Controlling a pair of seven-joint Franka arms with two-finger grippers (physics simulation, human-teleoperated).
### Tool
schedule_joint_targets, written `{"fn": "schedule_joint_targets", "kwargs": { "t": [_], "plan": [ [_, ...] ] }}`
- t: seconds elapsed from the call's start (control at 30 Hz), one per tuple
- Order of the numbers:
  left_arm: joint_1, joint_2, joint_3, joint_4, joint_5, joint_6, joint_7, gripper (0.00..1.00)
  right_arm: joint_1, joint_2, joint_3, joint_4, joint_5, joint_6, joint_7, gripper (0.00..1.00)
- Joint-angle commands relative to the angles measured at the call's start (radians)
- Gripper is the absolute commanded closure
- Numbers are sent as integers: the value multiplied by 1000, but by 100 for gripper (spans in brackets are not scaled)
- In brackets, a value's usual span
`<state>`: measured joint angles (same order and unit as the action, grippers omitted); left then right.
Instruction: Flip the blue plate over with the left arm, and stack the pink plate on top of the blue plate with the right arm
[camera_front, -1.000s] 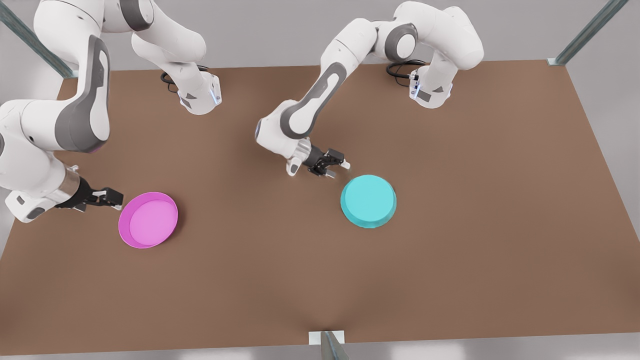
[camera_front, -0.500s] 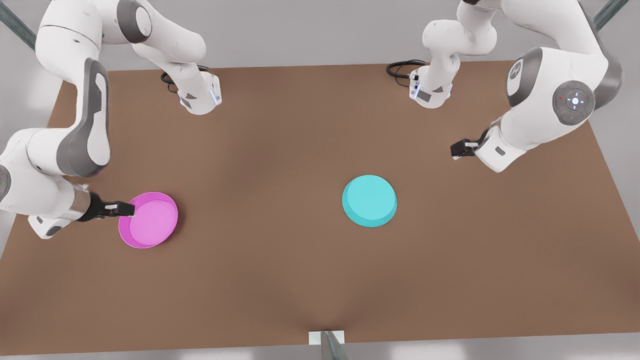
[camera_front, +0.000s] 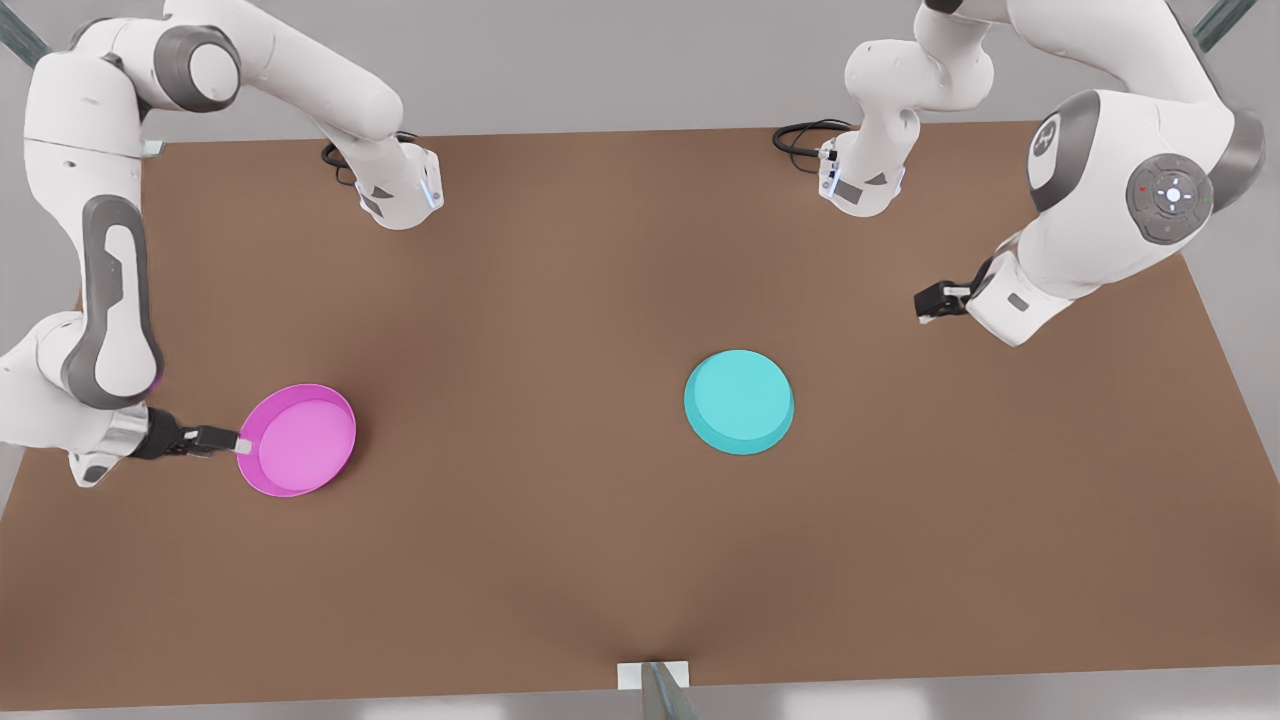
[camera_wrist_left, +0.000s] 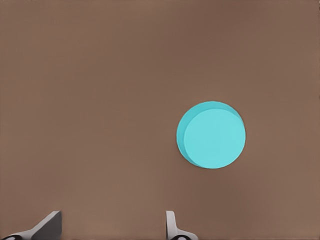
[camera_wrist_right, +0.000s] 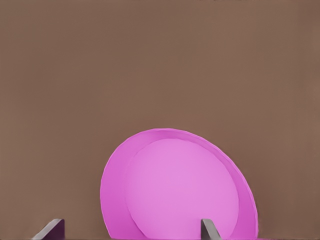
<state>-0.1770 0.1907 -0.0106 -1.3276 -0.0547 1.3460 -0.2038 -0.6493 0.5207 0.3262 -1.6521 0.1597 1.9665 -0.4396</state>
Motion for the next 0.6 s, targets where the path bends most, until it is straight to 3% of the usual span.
{"fn": "schedule_joint_targets", "kwargs": {
  "t": [0.0,0.1,0.17,0.27,0.43,0.57],
  "plan": [
    [-1,3,0,1,4,1,0,0,-3,2,1,0,-22,2,-16,0],
    [7,4,-2,4,3,2,3,0,-118,58,82,-1,-92,28,-36,0],
    [7,4,-2,4,6,-1,1,0,-257,150,218,2,-167,86,-102,0],
    [-1,4,-3,4,6,-1,-2,0,-303,205,251,-6,-178,155,-177,0],
    [5,6,-3,4,7,-2,0,0,-470,170,369,-222,-177,434,-176,0],
    [7,6,1,4,7,-8,-3,0,-510,147,378,-313,-175,489,-154,0]
  ]
}}
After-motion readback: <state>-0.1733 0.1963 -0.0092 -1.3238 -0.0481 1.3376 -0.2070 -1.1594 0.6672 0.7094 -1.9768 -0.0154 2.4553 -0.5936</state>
